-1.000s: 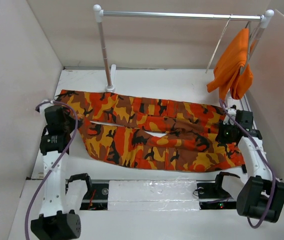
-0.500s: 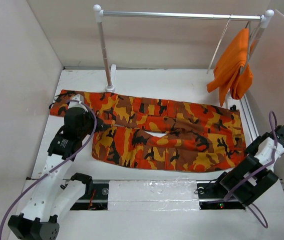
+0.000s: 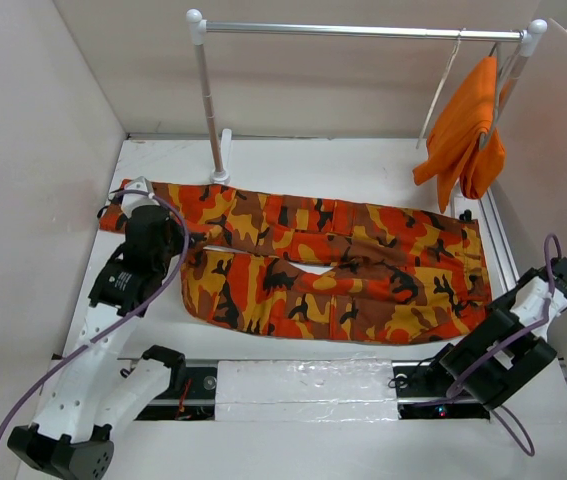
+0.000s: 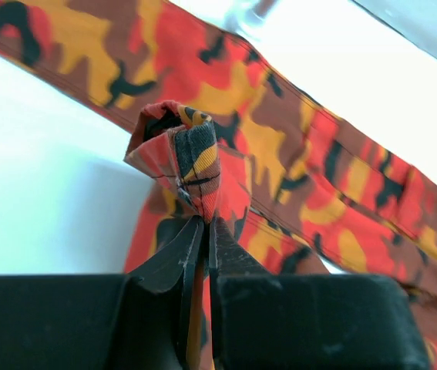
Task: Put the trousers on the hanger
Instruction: Fold the trousers at the center of the board.
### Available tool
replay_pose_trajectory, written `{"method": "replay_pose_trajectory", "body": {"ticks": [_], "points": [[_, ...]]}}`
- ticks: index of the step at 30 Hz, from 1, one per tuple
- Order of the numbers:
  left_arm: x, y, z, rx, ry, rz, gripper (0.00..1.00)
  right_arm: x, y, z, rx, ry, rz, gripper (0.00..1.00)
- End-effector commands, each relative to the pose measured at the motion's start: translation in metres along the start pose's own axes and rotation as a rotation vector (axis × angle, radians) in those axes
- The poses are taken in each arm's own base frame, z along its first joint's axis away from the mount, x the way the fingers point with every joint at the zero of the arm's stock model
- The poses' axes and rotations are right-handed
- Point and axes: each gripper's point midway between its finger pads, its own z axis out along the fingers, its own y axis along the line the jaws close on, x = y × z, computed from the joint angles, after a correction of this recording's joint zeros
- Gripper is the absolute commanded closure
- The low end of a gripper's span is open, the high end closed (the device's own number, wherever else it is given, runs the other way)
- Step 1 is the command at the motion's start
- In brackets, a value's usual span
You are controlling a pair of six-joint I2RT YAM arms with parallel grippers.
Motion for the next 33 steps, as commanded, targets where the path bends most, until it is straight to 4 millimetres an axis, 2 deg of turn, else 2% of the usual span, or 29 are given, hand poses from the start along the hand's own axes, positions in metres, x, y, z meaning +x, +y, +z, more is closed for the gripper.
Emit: {"method": "replay_pose_trajectory", "body": {"ticks": [1, 2, 3, 5, 7, 8, 9, 11, 13, 14, 15, 16, 17, 18, 19, 20, 21, 22, 23, 24, 25, 28, 29, 31, 33], "points": [[-0.036, 0.019, -0.006, -0.134, -0.133, 0.021, 1.00, -0.006, 0.001, 0.009, 0.015, 0.001, 0.037, 0.52], [-0.036, 0.019, -0.006, -0.134, -0.135, 0.020, 1.00, -0.008, 0.002, 0.009, 0.014, -0.007, 0.038, 0.52], [-0.041, 0.031, -0.006, -0.203, -0.167, 0.029, 1.00, -0.009, 0.005, 0.015, 0.011, -0.005, 0.034, 0.52], [-0.047, 0.038, -0.006, -0.247, -0.193, 0.032, 1.00, -0.007, 0.007, 0.022, 0.012, 0.001, 0.028, 0.53], [-0.051, 0.047, -0.006, -0.298, -0.213, 0.031, 1.00, -0.008, 0.010, 0.026, 0.036, 0.015, 0.013, 0.57], [-0.052, 0.050, -0.005, -0.320, -0.218, 0.034, 1.00, -0.018, 0.018, 0.027, 0.036, -0.014, -0.021, 0.58], [-0.056, 0.057, -0.005, -0.366, -0.237, 0.034, 1.00, -0.019, 0.021, 0.028, 0.022, -0.002, -0.031, 0.69], [-0.057, 0.065, 0.001, -0.421, -0.243, 0.030, 1.00, -0.015, 0.029, 0.034, 0.020, 0.037, -0.063, 0.79], [-0.060, 0.080, 0.012, -0.477, -0.245, 0.002, 1.00, -0.015, 0.044, 0.037, -0.008, 0.033, -0.127, 0.94], [-0.054, 0.088, 0.026, -0.516, -0.216, -0.004, 1.00, -0.014, 0.046, 0.041, -0.013, 0.049, -0.136, 0.99], [-0.049, 0.090, 0.036, -0.503, -0.175, -0.028, 1.00, -0.021, 0.049, 0.039, -0.021, 0.045, -0.148, 1.00], [-0.055, 0.113, 0.042, -0.550, -0.175, -0.096, 1.00, -0.026, 0.051, 0.037, -0.024, 0.041, -0.196, 1.00], [-0.046, 0.115, 0.058, -0.512, -0.106, -0.131, 1.00, -0.030, 0.051, 0.034, -0.011, 0.034, -0.231, 1.00], [-0.046, 0.126, 0.065, -0.530, -0.095, -0.192, 1.00, -0.049, 0.054, 0.023, -0.011, -0.017, -0.246, 1.00], [-0.050, 0.150, 0.065, -0.588, -0.093, -0.258, 1.00, -0.058, 0.057, 0.017, -0.012, -0.042, -0.292, 1.00], [-0.053, 0.156, 0.076, -0.611, -0.066, -0.296, 1.00, -0.066, 0.063, 0.011, -0.043, -0.065, -0.304, 1.00], [-0.055, 0.164, 0.080, -0.645, -0.066, -0.351, 1.00, -0.075, 0.069, 0.005, -0.066, -0.088, -0.317, 1.00], [-0.060, 0.171, 0.080, -0.675, -0.067, -0.385, 1.00, -0.094, 0.076, -0.006, -0.093, -0.133, -0.316, 1.00], [-0.070, 0.181, 0.085, -0.705, -0.083, -0.423, 1.00, -0.100, 0.081, -0.011, -0.111, -0.135, -0.315, 1.00], [-0.075, 0.185, 0.086, -0.704, -0.094, -0.461, 1.00, -0.106, 0.089, -0.017, -0.125, -0.154, -0.330, 1.00], [-0.084, 0.186, 0.088, -0.687, -0.126, -0.505, 1.00, -0.122, 0.100, -0.028, -0.138, -0.191, -0.341, 1.00], [-0.112, 0.183, 0.091, -0.643, -0.224, -0.533, 1.00, -0.136, 0.127, -0.042, -0.164, -0.245, -0.391, 1.00], [-0.121, 0.184, 0.089, -0.652, -0.250, -0.532, 1.00, -0.147, 0.136, -0.051, -0.178, -0.281, -0.394, 1.00], [-0.128, 0.186, 0.092, -0.670, -0.254, -0.520, 1.00, -0.158, 0.147, -0.055, -0.212, -0.299, -0.386, 1.00], [-0.135, 0.190, 0.102, -0.690, -0.248, -0.505, 1.00, -0.171, 0.170, -0.061, -0.272, -0.333, -0.401, 1.00]]}}
